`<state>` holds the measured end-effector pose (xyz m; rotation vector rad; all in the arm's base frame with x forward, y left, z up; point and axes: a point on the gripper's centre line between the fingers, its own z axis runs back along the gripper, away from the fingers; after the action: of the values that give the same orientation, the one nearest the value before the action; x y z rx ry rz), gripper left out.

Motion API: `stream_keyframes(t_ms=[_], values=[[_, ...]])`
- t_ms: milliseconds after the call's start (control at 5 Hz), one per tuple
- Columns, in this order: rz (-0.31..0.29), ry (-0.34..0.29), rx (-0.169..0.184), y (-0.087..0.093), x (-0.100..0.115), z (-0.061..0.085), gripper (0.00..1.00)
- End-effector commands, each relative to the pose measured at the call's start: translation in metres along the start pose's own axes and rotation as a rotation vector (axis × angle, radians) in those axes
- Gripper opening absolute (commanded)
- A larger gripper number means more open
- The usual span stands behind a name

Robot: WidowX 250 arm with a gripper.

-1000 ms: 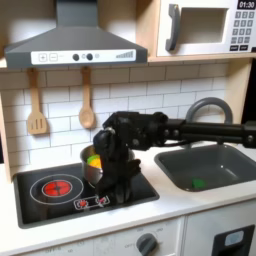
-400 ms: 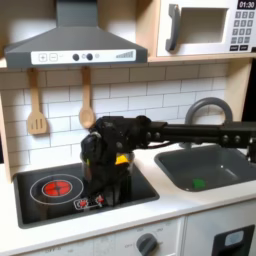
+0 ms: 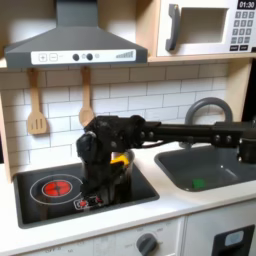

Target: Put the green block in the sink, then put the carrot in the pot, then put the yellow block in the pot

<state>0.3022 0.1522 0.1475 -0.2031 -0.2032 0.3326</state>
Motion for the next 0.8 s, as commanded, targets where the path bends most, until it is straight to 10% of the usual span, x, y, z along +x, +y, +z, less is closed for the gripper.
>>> stream_keyframes(t_ms=[0,400,600], values=[[0.006,0.04,-0.004,0.003,-0.005,-0.018,0.0],[-0.02,-0.006,-0.002,-0.005,-0.002,-0.006,0.0],[-0.059,-0.057,-0.008,-0.022,-0.006,0.017,1.0]])
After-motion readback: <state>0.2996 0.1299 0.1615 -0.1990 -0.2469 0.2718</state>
